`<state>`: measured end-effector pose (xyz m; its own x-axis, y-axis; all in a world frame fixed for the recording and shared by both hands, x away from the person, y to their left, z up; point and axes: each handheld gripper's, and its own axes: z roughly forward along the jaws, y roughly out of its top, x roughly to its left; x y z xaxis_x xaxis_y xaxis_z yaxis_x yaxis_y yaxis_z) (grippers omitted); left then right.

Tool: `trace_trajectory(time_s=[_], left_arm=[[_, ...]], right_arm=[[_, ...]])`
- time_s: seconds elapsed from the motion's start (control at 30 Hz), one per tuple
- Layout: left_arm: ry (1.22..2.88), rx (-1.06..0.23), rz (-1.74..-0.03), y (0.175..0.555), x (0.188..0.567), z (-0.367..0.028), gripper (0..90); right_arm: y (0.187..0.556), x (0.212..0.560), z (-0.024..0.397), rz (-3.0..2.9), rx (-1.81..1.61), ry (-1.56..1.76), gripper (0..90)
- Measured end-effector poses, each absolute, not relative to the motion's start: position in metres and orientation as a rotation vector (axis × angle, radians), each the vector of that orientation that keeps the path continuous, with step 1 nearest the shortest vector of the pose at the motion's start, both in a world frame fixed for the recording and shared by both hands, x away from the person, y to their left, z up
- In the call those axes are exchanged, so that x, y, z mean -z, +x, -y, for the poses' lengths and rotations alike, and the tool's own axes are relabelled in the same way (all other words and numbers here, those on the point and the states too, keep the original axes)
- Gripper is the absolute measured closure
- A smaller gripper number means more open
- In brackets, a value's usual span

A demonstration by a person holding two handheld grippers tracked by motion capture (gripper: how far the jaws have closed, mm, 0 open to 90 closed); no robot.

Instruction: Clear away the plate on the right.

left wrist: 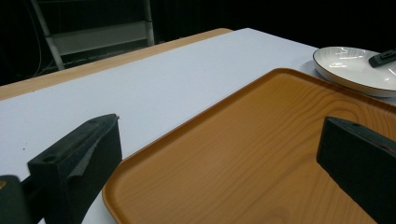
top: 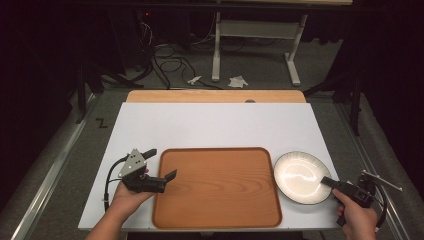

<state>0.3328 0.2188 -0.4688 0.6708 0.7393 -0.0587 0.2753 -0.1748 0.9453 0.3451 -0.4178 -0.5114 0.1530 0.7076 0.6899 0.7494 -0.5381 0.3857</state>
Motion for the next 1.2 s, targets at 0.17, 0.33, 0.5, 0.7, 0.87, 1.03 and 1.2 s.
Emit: trace_trajectory(time_s=[0.17, 0.33, 0.5, 0.7, 0.87, 1.03, 1.2], left_arm=[[1.744, -0.511, -0.823, 0.332, 0.469, -0.22, 1.0], [1.744, -0.514, -0.822, 0.331, 0.468, -0.221, 1.0], [1.738, -0.52, -0.827, 0.33, 0.468, -0.223, 0.9], [1.732, -0.531, -0.831, 0.328, 0.467, -0.226, 1.0], [1.728, -0.536, -0.84, 0.326, 0.467, -0.228, 1.0], [1.725, -0.542, -0.849, 0.325, 0.468, -0.231, 1.0], [1.727, -0.548, -0.856, 0.323, 0.468, -0.234, 1.0]], right_arm=[[0.344, 0.509, 0.42, 1.46, 1.393, -2.358, 84.5], [0.343, 0.507, 0.422, 1.449, 1.417, -2.353, 84.6], [0.343, 0.503, 0.421, 1.447, 1.455, -2.33, 84.8], [0.347, 0.498, 0.414, 1.489, 1.498, -2.286, 84.7], [0.351, 0.497, 0.411, 1.5, 1.509, -2.261, 84.7], [0.355, 0.495, 0.405, 1.525, 1.523, -2.216, 84.8], [0.361, 0.493, 0.395, 1.568, 1.518, -2.193, 84.7]])
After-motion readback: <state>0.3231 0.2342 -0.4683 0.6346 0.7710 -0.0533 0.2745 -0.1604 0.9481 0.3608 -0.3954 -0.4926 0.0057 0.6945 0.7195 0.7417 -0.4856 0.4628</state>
